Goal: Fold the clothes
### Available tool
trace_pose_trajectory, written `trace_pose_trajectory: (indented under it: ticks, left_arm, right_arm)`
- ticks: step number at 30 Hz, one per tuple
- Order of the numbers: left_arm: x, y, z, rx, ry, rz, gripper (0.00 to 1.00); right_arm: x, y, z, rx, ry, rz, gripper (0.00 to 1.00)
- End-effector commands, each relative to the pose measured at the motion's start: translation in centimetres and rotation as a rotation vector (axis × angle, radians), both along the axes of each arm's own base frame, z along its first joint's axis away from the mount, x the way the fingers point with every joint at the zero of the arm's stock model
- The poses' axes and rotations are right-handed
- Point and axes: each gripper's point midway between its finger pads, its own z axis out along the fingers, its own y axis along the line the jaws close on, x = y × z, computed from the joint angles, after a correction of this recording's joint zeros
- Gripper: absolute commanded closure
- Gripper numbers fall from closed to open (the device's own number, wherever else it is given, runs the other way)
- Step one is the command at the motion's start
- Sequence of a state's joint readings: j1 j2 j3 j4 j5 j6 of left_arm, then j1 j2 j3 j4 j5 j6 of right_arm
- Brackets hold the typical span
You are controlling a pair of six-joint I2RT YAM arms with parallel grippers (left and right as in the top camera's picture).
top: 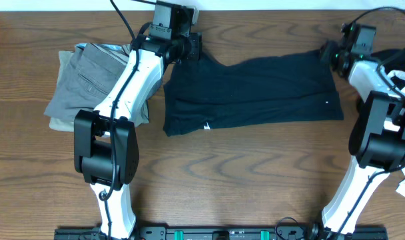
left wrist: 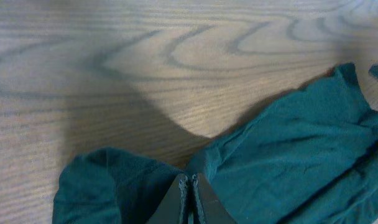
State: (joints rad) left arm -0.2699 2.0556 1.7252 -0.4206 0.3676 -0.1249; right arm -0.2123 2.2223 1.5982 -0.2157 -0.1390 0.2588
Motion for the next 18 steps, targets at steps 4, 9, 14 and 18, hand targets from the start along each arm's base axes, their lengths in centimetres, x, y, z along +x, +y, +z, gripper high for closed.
trace_pose_trajectory:
  ticks: [4,9,14,18]
  left_arm:
    - [0.2,0.2,1.3,0.004,-0.031,-0.011,0.94]
    - [0.1,0.1,1.3,0.004,-0.03,-0.012,0.94]
    - [0.1,0.2,1.3,0.009,-0.03,-0.017,0.94]
    - [0.0,0.2,1.2,0.01,-0.025,-0.017,0.94]
  right_arm:
    - [2.2,0.0,0.9,0.05,0.048,0.027,0.5]
    - [2.0,0.1,-2.0,0.081,0.123,0.021,0.49]
    - [2.2,0.1,-3.9,0.085,0.137,0.022,0.48]
    - [2.2,0.4,-4.5,0.087,0.144,0.027,0.47]
